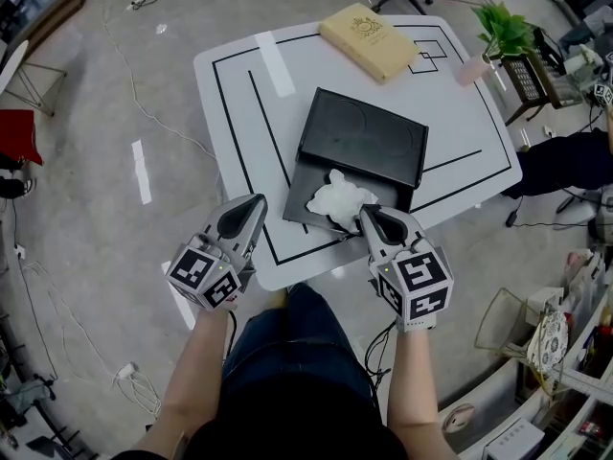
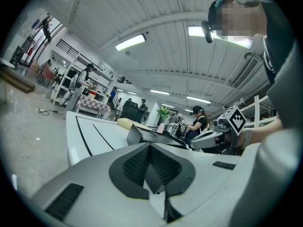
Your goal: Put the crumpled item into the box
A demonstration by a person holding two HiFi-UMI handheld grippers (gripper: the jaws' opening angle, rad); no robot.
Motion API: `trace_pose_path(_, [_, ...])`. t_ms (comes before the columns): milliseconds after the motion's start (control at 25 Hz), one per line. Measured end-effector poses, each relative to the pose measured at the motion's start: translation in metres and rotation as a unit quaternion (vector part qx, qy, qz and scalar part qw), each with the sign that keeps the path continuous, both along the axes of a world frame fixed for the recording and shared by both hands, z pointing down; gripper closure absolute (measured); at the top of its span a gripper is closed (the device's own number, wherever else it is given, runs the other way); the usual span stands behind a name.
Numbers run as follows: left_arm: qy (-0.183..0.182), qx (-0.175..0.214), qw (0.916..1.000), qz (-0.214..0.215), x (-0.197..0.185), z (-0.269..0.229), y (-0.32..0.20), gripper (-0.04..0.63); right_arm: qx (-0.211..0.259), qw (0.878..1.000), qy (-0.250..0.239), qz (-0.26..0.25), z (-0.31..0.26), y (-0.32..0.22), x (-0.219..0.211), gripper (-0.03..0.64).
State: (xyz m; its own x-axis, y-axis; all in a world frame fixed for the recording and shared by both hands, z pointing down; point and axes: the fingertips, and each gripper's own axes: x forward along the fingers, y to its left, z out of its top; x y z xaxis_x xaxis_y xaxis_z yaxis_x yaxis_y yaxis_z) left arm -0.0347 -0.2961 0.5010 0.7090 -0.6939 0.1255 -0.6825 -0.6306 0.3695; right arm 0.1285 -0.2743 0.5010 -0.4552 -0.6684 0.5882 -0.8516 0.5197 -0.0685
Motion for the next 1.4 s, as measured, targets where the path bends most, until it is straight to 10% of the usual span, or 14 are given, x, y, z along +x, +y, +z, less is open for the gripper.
trace_pose_path(480, [0.006, 0.015, 0.9998, 0.014, 0.006, -0.018, 0.014, 0.595, 0.036, 0.992, -0.121, 0.009, -0.03, 0.02, -0.013, 0.611])
trace_pose_path(1400, [0.007, 0.07, 0.9962, 0.052, 0.033, -0.076, 0.019, 0.594, 0.115, 0.98, -0.154, 0.047, -0.095, 0.026, -0.001, 0.612])
